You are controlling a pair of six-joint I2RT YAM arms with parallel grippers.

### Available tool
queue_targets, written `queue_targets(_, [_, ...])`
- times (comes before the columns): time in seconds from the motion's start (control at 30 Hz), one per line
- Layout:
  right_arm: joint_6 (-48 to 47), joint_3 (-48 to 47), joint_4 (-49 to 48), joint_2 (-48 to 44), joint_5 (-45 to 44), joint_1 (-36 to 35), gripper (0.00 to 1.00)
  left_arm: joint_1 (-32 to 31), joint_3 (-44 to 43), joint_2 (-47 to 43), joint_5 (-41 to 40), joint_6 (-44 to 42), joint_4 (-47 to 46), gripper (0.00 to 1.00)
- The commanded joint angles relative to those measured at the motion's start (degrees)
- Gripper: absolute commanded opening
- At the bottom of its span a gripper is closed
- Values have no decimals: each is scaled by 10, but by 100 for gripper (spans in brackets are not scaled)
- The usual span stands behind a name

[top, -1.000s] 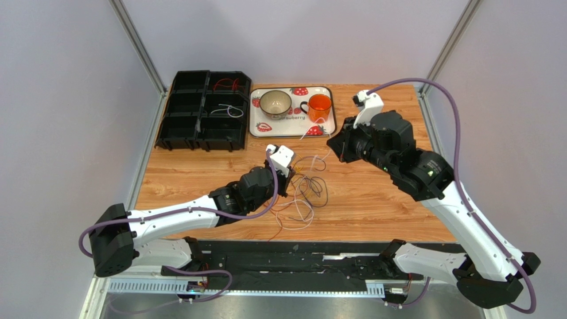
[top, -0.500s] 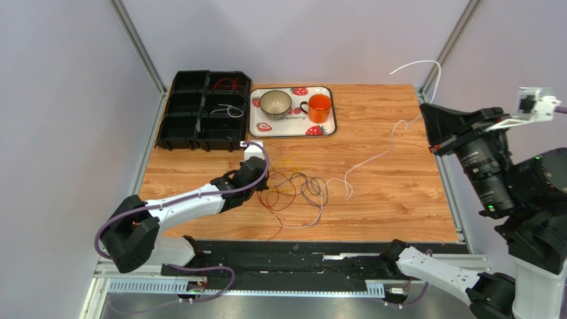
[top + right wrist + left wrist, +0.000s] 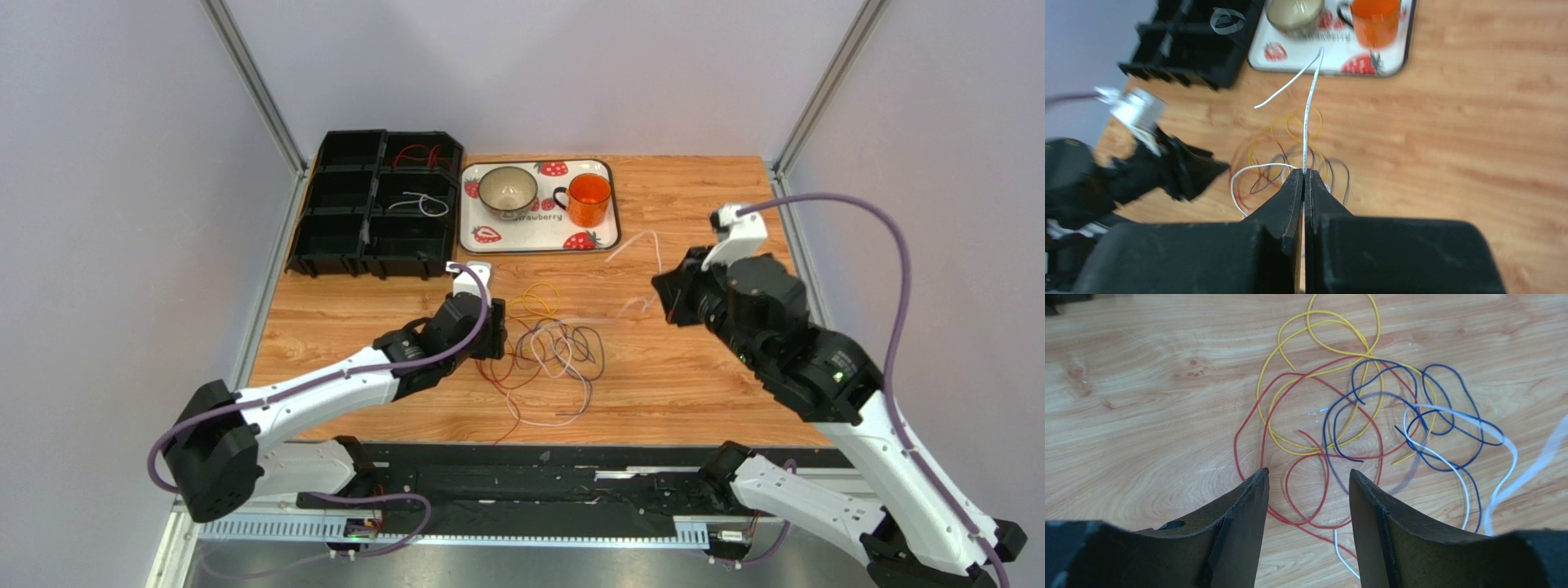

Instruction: Untangle the cables

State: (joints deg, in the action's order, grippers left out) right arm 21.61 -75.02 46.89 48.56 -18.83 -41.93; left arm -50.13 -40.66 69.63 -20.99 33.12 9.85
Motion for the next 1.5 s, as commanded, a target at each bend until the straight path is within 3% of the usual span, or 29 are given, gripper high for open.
queue_targets(0.0, [88,108,13,-66,-18,-1,0,0,-13,-53,-14,8,39,59])
queue_targets(0.27, [148,223,11,-95,14,-1,0,-3,45,-96,7,41,15,60])
queue_targets(0.4, [181,269,-41,-59,126,-2,0,-37,87,-123,20,57,-29,59])
queue_targets(0.5, [200,297,-83,-35,157,-22,0,-79,96,-124,14,63,-40,58])
queue_targets(0.63, [198,313,-120,-7,149,-62,0,-117,110,-130,3,77,-48,58])
queue_targets(0.93, [198,320,-157,94,124,-150,0,-122,173,-160,29,63,-130,55])
queue_targets(1.07, [190,306,-161,142,115,-177,0,-130,174,-182,45,69,-107,54])
queue_targets(1.27, [184,305,-195,210,143,-189,0,-170,154,-206,-7,89,-31,54])
queue_targets(1.47, [159,290,-200,247,172,-194,0,-199,117,-180,-18,92,7,53])
